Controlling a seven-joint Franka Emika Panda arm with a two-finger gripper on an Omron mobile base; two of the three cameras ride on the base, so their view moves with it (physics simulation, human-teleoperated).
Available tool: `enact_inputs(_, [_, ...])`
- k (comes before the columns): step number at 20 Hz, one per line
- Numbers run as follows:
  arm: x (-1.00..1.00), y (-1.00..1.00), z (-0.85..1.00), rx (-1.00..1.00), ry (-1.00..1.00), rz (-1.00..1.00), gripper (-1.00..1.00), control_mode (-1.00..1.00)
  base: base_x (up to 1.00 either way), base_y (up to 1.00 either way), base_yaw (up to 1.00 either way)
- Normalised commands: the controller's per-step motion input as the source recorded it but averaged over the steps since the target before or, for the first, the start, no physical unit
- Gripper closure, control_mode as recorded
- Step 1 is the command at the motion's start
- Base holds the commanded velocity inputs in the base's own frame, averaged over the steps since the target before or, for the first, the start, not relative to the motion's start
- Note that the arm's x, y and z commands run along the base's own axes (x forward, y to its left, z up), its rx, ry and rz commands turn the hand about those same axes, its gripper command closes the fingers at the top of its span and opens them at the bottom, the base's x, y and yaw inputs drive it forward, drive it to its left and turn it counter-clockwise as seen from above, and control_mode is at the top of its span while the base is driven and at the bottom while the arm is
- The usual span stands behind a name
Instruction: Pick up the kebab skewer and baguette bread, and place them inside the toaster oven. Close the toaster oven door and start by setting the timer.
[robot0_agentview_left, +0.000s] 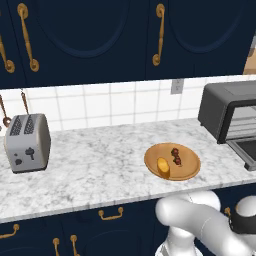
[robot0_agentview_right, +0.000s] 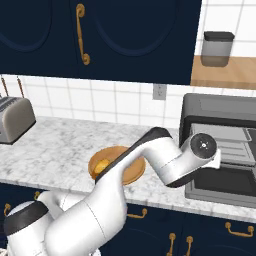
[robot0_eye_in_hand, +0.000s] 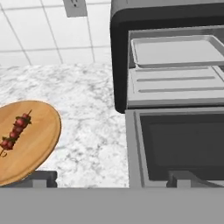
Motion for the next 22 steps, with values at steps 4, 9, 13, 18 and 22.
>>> enact_inputs(4, [0.44,-0.73,0.0,0.0,-0.13,-0.01,-1.0,-1.0,0.0,0.0,0.0])
enact_inputs(9, [0.28,-0.37,0.0,0.0,-0.21,0.0,-1.0,-1.0,0.0,0.0,0.0])
enact_inputs(13, [0.32,-0.39,-0.16,0.0,-0.1,0.0,-1.0,-1.0,0.0,0.0,0.0])
enact_inputs(18, [0.17,-0.16,-0.19,0.0,-0.07,0.0,-1.0,-1.0,0.0,0.0,0.0])
enact_inputs(22, [0.16,0.0,0.0,0.0,-0.09,-0.01,-1.0,-1.0,0.0,0.0,0.0])
